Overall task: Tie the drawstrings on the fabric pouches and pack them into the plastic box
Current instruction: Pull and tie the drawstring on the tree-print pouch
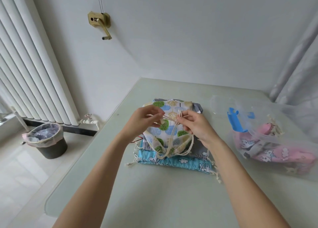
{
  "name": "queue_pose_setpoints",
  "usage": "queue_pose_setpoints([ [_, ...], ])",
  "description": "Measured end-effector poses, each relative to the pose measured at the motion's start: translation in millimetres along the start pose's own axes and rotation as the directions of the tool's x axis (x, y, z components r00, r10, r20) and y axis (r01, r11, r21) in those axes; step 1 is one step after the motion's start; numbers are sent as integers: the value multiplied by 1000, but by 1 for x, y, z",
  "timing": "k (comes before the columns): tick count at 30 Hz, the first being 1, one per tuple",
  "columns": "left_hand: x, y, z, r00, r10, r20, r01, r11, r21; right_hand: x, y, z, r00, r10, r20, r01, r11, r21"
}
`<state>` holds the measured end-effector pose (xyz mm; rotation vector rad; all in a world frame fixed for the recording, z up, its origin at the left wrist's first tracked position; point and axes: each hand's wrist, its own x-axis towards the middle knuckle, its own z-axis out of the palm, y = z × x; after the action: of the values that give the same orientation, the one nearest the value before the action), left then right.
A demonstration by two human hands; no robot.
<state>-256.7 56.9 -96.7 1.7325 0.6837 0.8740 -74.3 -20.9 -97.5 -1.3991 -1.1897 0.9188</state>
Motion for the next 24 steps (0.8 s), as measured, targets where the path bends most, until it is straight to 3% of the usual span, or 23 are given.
queue_pose_setpoints([
  [3, -3, 7, 2, 997, -20, 80, 43, 953, -300, 1, 1, -3, 996, 10, 92, -10, 1000, 6],
  [5, -4, 10, 11, 999, 13, 47, 6, 923, -386, 3, 0, -6, 991, -8, 133, 3, 999, 34],
  [9, -4, -8, 30, 981, 104, -163, -113, 993, -44, 5, -2, -9, 985, -68, 157, 49, 991, 121],
  [13, -8, -9, 35, 999, -30, 42, 33, 997, -72, 5, -7, -13, 979, -136, 150, 113, 982, 151],
  [16, -10, -3, 37, 988, -39, 149, 44, 999, -29, 3, -8, -14, 973, -155, 169, 124, 976, 177],
  [21, -12, -2, 38, 996, 9, 85, -9, 1000, -1, -3, -12, -18, 972, -150, 182, 110, 971, 214],
  [24, -16, -2, 32, 999, 30, -16, -29, 998, 59, -9, -12, -22, 974, -151, 171, 130, 983, 126],
])
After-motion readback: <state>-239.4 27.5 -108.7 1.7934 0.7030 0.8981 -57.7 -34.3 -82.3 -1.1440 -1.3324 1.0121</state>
